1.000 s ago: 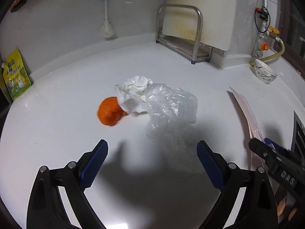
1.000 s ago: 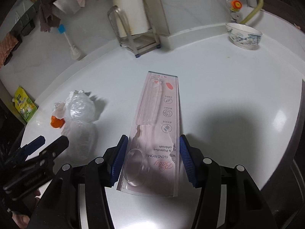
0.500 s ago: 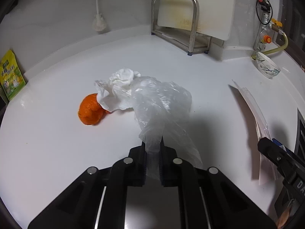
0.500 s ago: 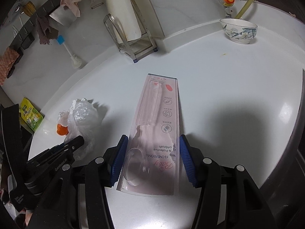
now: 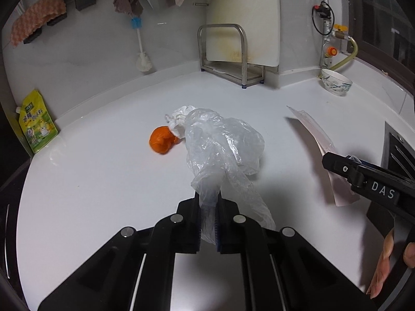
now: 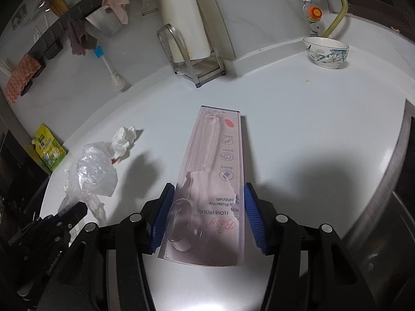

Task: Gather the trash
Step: 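Carry bag and box over the bin and open both tools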

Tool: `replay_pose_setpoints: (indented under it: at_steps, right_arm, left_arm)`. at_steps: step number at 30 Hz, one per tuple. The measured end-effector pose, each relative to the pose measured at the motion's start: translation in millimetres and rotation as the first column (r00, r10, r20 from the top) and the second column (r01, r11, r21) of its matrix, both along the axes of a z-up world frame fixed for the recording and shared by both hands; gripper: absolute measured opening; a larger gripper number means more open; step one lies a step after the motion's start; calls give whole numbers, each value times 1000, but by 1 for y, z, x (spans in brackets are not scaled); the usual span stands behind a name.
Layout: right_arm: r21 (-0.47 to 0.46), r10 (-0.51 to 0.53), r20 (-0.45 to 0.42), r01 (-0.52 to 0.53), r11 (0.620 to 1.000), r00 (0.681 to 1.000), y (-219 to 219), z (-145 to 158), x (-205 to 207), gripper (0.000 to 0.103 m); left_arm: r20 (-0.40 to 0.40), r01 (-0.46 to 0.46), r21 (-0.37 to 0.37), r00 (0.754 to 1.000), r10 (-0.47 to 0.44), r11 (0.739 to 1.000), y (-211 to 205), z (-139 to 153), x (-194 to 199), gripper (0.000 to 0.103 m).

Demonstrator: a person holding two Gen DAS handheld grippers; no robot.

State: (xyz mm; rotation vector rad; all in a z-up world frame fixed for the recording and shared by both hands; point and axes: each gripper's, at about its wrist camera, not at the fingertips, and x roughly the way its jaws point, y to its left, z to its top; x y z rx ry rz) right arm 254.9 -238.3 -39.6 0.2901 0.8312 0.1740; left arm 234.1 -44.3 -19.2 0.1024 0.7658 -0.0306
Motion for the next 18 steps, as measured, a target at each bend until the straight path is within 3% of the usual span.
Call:
replay_pose_setpoints:
  at_steps: [6,18]
  right_arm:
    - [-19,4,-2,-4,1000,1000,16,5,-51,53]
    - [21,-59,1,59,998,998,29,10,-167,53]
  left_arm:
    - [15,28,16,999,-29,999,3,4,-46,8]
    - [11,62,-20,998,-62,998,19,-2,-140,8]
